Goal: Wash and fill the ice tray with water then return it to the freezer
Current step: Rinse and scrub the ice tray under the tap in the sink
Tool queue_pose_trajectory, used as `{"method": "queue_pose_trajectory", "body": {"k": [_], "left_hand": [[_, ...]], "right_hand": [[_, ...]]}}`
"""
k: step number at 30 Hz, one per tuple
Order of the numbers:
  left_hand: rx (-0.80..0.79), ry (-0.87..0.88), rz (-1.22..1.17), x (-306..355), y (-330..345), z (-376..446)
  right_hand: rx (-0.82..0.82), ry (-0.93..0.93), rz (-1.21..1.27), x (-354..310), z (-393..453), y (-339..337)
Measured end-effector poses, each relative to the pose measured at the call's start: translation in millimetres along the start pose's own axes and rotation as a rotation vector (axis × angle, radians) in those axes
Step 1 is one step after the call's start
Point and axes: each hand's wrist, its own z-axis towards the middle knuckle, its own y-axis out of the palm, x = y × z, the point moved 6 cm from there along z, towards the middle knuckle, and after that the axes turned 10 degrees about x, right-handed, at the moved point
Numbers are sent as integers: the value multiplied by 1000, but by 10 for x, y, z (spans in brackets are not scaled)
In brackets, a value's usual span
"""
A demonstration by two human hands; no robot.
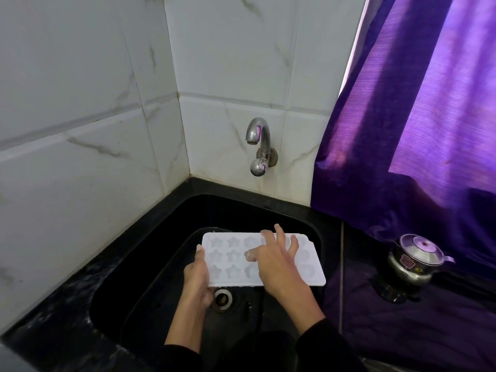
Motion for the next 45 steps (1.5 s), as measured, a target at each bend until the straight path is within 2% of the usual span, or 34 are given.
{"method": "queue_pose_trajectory", "body": {"k": [11,17,27,45], "left_hand": [[4,-24,-16,-6,-1,-10],[11,-32,-24,3,-10,29],[25,-29,5,10,-14,-3],[11,-31,12,-17,5,6]], "right_hand": [[20,-15,12,-18,21,6],[132,-10,118,-52,77,-110],[-10,-95,34,-331,87,-24],[1,-90,17,-327,116,25]]}}
